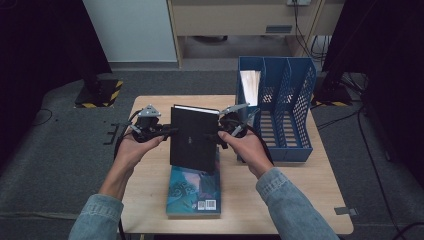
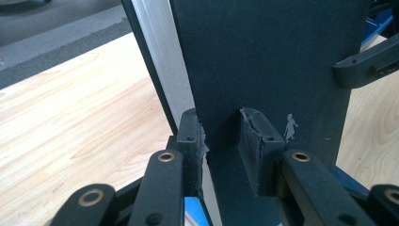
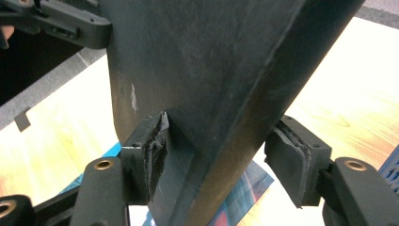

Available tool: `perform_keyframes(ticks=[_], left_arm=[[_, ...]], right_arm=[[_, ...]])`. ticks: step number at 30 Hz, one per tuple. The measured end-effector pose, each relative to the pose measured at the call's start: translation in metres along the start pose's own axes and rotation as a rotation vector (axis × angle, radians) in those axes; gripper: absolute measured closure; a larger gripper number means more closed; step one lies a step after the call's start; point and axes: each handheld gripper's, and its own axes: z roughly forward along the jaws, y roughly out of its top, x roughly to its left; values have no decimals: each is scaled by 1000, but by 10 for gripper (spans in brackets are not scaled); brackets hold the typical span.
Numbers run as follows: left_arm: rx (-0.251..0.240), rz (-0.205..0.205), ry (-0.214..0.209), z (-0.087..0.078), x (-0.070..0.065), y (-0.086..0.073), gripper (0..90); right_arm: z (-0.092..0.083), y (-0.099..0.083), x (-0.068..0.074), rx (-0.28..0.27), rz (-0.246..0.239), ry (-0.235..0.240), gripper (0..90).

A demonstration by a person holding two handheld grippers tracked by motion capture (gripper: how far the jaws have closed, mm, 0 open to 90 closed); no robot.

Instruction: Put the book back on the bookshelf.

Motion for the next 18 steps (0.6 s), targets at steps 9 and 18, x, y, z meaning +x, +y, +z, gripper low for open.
perform_keyframes(ticks=[9, 18], left_arm=[[-10, 2, 0, 4, 4, 5, 698], [-27, 2, 6, -2, -3, -1, 696]], right_arm=[[0, 6, -3, -12, -5, -29, 397], [-4, 2, 4, -20, -49, -44, 398]])
